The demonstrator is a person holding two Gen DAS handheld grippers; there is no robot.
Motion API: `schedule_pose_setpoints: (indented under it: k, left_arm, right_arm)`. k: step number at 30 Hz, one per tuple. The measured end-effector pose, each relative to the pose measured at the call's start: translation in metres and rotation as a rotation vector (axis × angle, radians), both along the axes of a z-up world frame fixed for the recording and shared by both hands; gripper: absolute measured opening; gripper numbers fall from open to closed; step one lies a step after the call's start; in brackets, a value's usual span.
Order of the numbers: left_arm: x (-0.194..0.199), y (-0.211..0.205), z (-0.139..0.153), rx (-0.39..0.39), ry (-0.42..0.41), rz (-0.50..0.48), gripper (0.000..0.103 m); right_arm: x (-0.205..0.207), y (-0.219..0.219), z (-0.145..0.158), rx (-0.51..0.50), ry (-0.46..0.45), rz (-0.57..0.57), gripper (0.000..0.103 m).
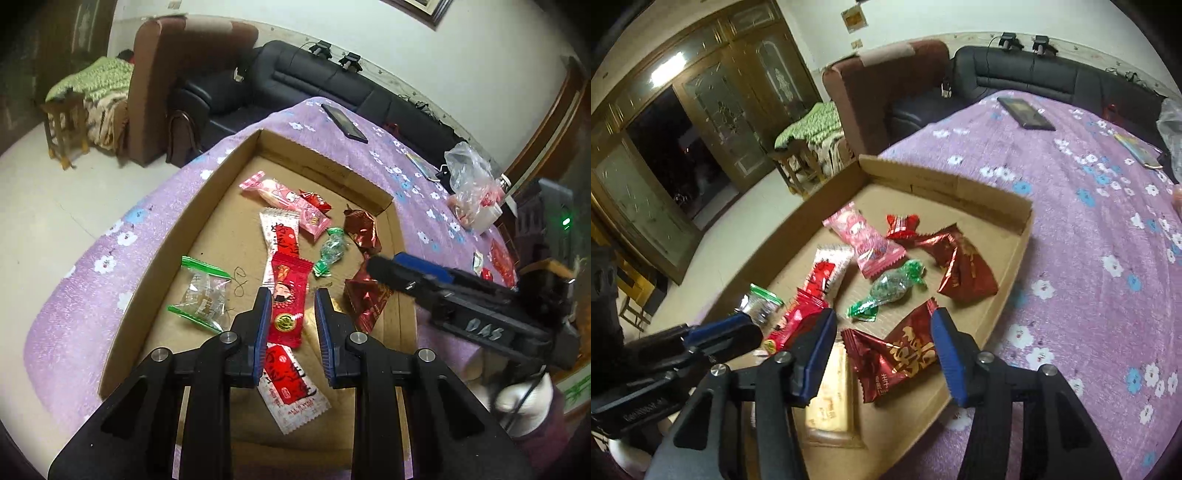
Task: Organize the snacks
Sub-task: 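Carry both snacks over the cardboard box and open both tools to drop them, then move both tools back toward the last snacks on the table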
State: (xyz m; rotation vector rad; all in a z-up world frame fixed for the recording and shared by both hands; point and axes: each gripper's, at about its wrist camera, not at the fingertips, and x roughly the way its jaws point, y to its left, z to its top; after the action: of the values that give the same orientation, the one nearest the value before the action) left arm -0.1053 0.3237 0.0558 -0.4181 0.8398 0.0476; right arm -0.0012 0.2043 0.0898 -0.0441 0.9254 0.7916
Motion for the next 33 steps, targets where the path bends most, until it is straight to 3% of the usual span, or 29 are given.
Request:
schedule_pose_setpoints:
  k: [7,17,33]
  left_arm:
    - [-0.012,-0.038,0.018,0.178,-0.019,-0.021,0.022]
    - [-0.019,-0.103,0.027,0.341,-0.011,-0.111,0.022]
    - [-0.012,-0.182,0.025,0.468,0.024,-0.231,0.022]
  right_arm:
    - [-0.016,-0.047,0.022,0.063,-0.047,-0.070,0.058]
    - [-0.035,-0.123,0.016,0.094,-0.034,-0.187,0.059]
    - [-0.046,-0.225,0.003,0.140,-0.017,-0.333,0.060]
